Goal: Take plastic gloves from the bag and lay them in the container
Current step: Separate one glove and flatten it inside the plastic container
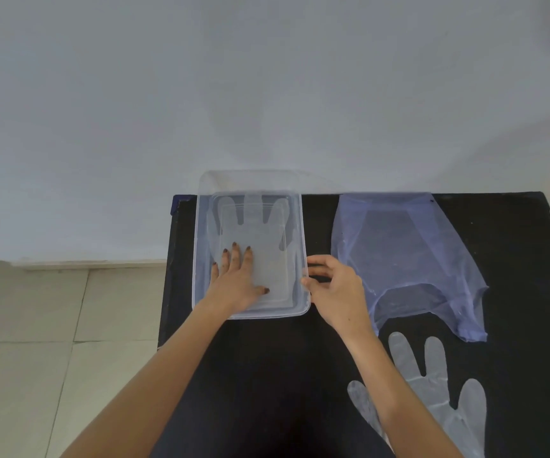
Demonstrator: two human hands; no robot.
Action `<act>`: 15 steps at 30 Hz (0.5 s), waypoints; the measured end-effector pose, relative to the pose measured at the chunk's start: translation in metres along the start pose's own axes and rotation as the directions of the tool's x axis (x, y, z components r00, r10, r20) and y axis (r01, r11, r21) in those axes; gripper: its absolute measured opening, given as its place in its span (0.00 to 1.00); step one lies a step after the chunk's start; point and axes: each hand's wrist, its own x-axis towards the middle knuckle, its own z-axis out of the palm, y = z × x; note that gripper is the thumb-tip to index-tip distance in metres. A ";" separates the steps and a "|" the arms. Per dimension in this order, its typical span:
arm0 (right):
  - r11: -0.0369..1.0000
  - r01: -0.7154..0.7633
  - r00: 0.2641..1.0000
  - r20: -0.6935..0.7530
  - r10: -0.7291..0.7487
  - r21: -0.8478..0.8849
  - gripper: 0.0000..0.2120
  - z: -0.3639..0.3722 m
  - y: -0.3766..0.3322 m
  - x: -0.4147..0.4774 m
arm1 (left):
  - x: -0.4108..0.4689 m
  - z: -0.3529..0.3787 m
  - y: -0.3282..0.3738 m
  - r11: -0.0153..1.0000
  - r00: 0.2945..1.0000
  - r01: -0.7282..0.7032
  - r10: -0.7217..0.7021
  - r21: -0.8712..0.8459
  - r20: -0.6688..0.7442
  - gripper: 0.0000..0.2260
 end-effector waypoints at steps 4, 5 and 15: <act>1.000 -0.004 1.000 -0.002 0.004 -0.009 0.15 0.000 0.000 0.000 | -0.016 -0.012 -0.001 0.995 0.992 -0.077 0.070 -0.063 -0.102 0.33; 1.000 -0.001 1.000 -0.003 0.001 -0.012 0.15 0.000 0.000 -0.001 | -0.020 -0.017 -0.003 0.992 0.984 -0.117 0.110 -0.043 -0.139 0.30; 0.998 -0.028 0.999 -0.028 0.027 -0.047 0.15 0.003 -0.003 -0.001 | -0.015 -0.061 -0.002 0.605 0.948 -0.296 0.283 0.739 0.148 0.09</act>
